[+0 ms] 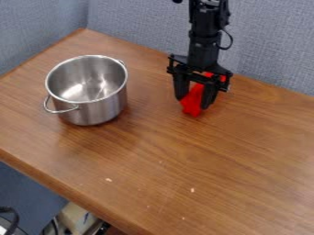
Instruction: Put the red object in the metal pot
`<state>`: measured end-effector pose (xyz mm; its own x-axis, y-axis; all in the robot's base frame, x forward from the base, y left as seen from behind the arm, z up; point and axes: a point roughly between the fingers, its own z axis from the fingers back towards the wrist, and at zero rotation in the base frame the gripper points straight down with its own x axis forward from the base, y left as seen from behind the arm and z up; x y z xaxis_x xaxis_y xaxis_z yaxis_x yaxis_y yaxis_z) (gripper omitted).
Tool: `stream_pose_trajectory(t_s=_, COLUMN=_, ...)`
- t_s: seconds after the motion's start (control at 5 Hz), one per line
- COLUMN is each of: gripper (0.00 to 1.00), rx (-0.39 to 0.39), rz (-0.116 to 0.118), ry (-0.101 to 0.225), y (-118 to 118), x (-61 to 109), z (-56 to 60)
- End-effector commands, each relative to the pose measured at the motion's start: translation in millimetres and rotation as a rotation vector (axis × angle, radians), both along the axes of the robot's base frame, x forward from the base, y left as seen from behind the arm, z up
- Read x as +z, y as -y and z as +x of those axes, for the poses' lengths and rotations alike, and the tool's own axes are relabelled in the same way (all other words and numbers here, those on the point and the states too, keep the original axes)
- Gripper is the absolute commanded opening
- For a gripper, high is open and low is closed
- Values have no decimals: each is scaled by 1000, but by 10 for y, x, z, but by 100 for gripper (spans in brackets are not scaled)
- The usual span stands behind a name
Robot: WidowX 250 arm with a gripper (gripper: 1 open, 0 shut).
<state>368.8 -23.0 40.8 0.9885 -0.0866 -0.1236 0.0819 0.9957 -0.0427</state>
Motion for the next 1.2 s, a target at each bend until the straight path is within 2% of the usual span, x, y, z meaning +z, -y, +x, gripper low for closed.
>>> stream_pose_trajectory(t_s=0.0, gripper=0, rx=18, rz=3, ry=82, y=-67, x=303, z=43)
stream_pose_trajectory(t_s=1.0, gripper=0, rx=42, rz=12, ry=97, y=-87, x=396, z=10)
